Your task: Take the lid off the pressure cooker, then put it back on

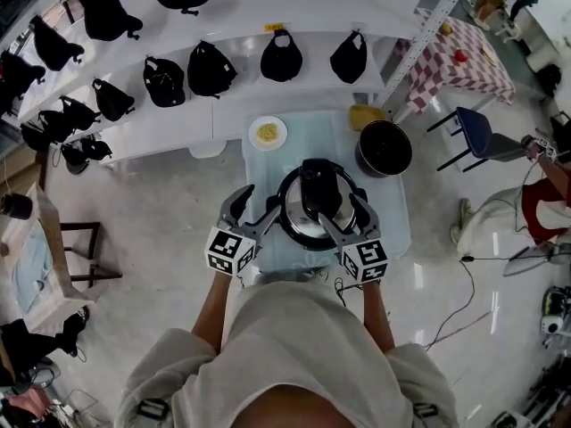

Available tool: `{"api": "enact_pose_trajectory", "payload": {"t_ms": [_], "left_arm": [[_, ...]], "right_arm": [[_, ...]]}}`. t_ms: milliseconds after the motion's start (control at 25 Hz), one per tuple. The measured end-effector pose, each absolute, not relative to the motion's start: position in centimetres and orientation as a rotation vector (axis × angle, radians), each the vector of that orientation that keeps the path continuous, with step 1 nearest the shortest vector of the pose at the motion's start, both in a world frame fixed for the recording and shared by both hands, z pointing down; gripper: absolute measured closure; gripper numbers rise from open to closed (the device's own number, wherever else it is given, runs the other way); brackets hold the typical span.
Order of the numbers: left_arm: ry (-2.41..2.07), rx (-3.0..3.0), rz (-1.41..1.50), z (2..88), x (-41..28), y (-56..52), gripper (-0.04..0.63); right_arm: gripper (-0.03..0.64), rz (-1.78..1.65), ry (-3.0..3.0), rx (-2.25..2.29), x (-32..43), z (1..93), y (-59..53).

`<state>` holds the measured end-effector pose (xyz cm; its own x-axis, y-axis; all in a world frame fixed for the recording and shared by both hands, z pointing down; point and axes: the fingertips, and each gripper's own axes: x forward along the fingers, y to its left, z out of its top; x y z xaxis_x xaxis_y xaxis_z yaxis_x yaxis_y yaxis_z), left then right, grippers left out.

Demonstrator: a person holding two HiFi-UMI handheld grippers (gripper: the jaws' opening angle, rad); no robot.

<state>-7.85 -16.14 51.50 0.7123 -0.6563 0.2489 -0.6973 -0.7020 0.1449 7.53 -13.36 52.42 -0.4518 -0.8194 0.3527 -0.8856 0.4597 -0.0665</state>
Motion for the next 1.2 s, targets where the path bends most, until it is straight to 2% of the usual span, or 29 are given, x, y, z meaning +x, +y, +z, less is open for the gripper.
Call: {"api": "enact_pose_trajectory", "payload": {"t_ms": [440, 840, 1200], "left_arm": [[-1.068, 2.68, 0.243, 51.8, -9.2, -18.0, 0.298], [-1.171, 2.627, 0.211, 51.6, -8.8, -18.5, 0.298], [-1.164, 2.63, 0.201, 51.7, -8.0, -18.6, 0.298]], "right_arm": [[0.276, 0.301, -2.391, 1.339, 5.9, 53.3, -14.0], [0.276, 0.208, -2.37, 0.968, 5.3, 55.3, -14.1], [0.275, -0.014, -2.203, 0.594, 5.4, 56.9, -13.2]]}}
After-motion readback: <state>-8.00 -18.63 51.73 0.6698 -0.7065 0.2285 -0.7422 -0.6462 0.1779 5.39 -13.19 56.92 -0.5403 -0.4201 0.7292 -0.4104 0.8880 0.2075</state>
